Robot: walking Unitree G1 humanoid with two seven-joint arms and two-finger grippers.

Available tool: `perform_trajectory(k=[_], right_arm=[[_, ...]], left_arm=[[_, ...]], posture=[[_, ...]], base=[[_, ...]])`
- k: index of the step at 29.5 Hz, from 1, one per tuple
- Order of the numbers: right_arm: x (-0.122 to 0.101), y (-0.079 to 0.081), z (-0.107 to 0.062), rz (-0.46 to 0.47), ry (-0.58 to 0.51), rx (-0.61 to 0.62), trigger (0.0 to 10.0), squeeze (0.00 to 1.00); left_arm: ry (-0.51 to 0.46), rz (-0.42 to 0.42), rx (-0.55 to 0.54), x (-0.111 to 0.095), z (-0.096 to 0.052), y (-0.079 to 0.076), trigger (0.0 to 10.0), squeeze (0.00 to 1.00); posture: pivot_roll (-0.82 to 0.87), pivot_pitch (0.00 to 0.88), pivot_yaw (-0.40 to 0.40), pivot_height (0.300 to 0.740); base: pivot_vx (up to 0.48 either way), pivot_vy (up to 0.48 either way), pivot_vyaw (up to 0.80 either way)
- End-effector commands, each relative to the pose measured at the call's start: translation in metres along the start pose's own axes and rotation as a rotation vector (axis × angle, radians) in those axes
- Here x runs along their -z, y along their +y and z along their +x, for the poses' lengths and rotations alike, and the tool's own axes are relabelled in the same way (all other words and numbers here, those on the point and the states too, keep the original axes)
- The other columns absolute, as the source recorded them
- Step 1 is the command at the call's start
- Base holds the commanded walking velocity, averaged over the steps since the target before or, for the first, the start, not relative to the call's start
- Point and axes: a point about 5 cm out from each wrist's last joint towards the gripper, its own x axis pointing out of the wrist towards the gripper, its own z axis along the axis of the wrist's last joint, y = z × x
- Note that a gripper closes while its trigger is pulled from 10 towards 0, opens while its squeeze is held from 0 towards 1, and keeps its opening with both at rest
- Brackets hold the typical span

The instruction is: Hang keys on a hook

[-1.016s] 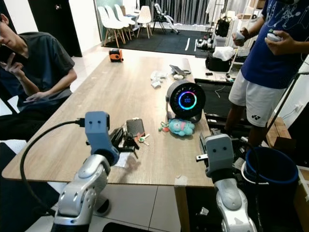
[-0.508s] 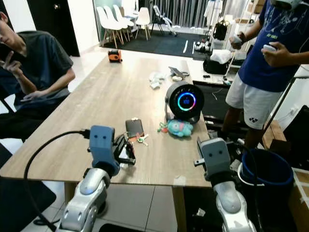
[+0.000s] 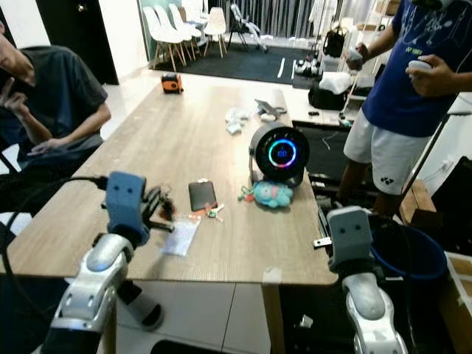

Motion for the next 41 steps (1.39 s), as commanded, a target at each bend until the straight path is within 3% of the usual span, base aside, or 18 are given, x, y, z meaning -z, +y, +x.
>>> perform_trajectory(k=[1, 7, 11, 19, 21, 22, 25, 27, 29, 41], right_arm=[[0.004, 0.001, -0.001, -0.001, 0.015, -0.01, 10.0, 0.0], [0.003, 0.0, -0.001, 0.0, 0.009, -0.012, 10.0, 0.0], [0.003, -0.002, -0.001, -0.004, 0.008, -0.022, 10.0, 0.0], [0.002, -0.003, 0.003, -0.008, 0.004, -0.04, 10.0, 0.0], [0.004, -0.003, 0.004, -0.009, 0.01, -0.052, 10.0, 0.0], [0.006, -0.003, 0.003, -0.011, 0.018, -0.06, 10.0, 0.0], [0.007, -0.003, 0.002, -0.013, 0.022, -0.061, 10.0, 0.0], [0.011, -0.005, 0.0, -0.006, 0.039, -0.056, 10.0, 0.0], [0.013, -0.006, -0.001, 0.002, 0.046, -0.048, 10.0, 0.0], [0.015, 0.001, -0.004, 0.021, 0.053, -0.057, 10.0, 0.0]], left_arm=[[-0.006, 0.023, 0.036, -0.001, 0.0, 0.001, 10.0, 0.0], [0.022, 0.039, 0.079, 0.007, -0.012, 0.001, 10.0, 0.0], [0.05, 0.081, 0.083, 0.018, -0.021, 0.01, 10.0, 0.0], [0.056, 0.122, 0.044, 0.023, -0.017, 0.026, 10.0, 0.0], [0.051, 0.184, 0.086, 0.023, -0.013, 0.031, 10.0, 0.0], [0.064, 0.218, 0.144, 0.024, -0.016, 0.031, 10.0, 0.0], [0.073, 0.224, 0.169, 0.026, -0.019, 0.029, 10.0, 0.0], [0.111, 0.224, 0.246, 0.036, -0.035, 0.018, 10.0, 0.0], [0.123, 0.219, 0.268, 0.041, -0.041, 0.013, 10.0, 0.0], [0.161, 0.158, 0.239, 0.051, -0.048, 0.012, 10.0, 0.0]], posture=[[-0.02, 0.113, 0.004, 0.74], [-0.03, 0.118, 0.0, 0.74], [-0.03, 0.122, -0.013, 0.74], [-0.03, 0.122, -0.031, 0.74], [-0.03, 0.122, -0.031, 0.74], [-0.04, 0.122, -0.018, 0.74], [-0.04, 0.124, -0.009, 0.74], [-0.03, 0.13, 0.004, 0.74], [-0.03, 0.13, 0.004, 0.74], [-0.02, 0.143, 0.01, 0.74]], base=[[0.0, 0.0, 0.0], [0.0, 0.0, 0.0], [0.0, 0.0, 0.0], [0.0, 0.0, 0.0], [0.0, 0.0, 0.0], [0.0, 0.0, 0.0], [0.0, 0.0, 0.0], [0.0, 0.0, 0.0], [0.0, 0.0, 0.0], [0.0, 0.0, 0.0]])
